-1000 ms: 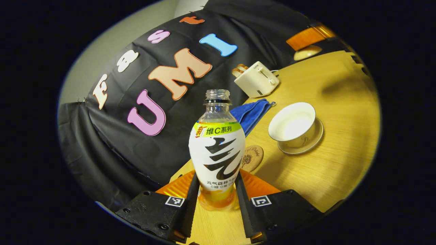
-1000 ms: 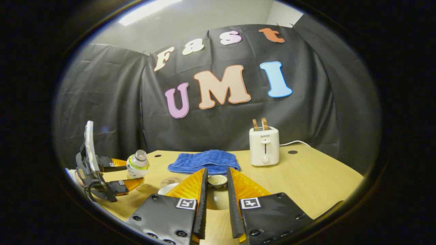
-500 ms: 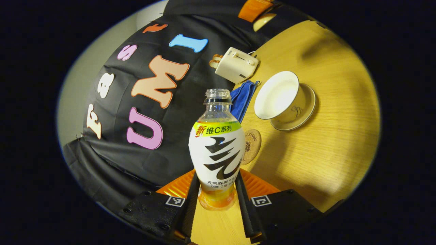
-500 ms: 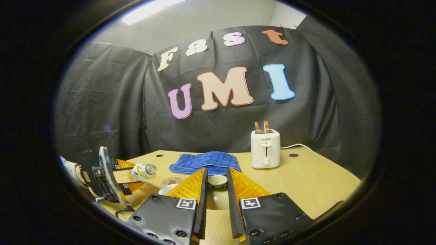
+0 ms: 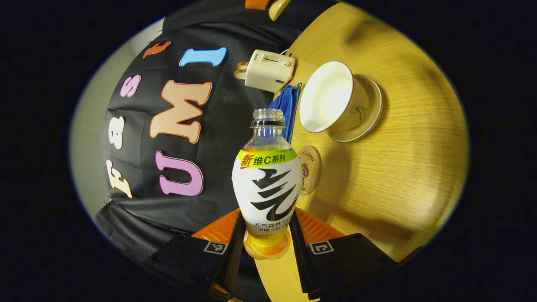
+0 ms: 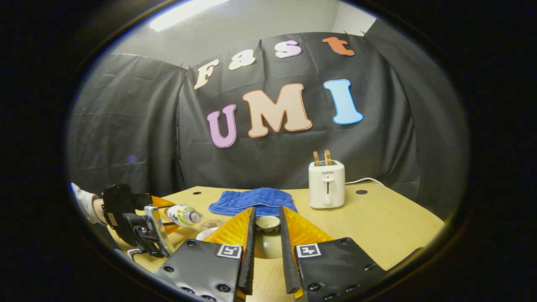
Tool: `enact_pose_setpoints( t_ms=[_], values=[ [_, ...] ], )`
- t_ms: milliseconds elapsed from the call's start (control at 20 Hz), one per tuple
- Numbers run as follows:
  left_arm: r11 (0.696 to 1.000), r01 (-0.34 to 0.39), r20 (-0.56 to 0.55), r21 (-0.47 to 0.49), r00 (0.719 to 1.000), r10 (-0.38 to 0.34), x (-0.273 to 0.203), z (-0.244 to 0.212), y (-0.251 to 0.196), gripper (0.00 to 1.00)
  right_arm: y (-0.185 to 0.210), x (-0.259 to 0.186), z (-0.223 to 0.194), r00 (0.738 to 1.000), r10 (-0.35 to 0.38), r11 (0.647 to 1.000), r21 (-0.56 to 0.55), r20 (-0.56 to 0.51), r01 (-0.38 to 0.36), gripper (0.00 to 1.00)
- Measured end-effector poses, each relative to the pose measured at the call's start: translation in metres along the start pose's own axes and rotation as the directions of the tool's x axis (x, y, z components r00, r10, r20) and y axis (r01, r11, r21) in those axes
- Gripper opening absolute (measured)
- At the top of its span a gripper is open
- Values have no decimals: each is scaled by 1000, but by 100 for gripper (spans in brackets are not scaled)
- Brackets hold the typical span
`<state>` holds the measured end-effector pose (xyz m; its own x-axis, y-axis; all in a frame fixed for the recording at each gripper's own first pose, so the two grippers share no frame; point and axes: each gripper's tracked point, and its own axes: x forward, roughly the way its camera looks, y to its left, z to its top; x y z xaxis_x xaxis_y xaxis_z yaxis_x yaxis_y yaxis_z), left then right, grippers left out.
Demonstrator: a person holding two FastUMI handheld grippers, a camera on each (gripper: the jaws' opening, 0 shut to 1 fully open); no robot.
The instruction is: Open the teacup lid with one hand, grasp the water bottle and pour water into the teacup with the other hand; after pouring, place the water bottle on the coaster and then close the teacup lid.
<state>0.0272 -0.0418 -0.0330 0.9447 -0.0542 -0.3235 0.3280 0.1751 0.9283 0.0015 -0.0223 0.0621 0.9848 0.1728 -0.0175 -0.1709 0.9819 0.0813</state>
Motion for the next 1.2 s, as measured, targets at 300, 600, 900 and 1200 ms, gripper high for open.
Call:
enact_pose_setpoints(
  t_ms=[300,600,900,1200],
  values=[
    [989,0,-28,148,1000,4,6,-1,10,55,3,0,4,1000,14,1000,-2,4,-14,32],
    [965,-9,-34,264,999,18,4,2,17,55,5,-1,2,1000,20,1000,-8,-4,-20,32],
    [936,4,-47,352,999,13,3,3,24,55,4,-3,5,1000,17,1000,-13,3,-17,32],
    [896,3,-51,444,998,23,2,6,32,55,6,-1,3,1000,23,1000,-16,-6,-23,33]
  ],
)
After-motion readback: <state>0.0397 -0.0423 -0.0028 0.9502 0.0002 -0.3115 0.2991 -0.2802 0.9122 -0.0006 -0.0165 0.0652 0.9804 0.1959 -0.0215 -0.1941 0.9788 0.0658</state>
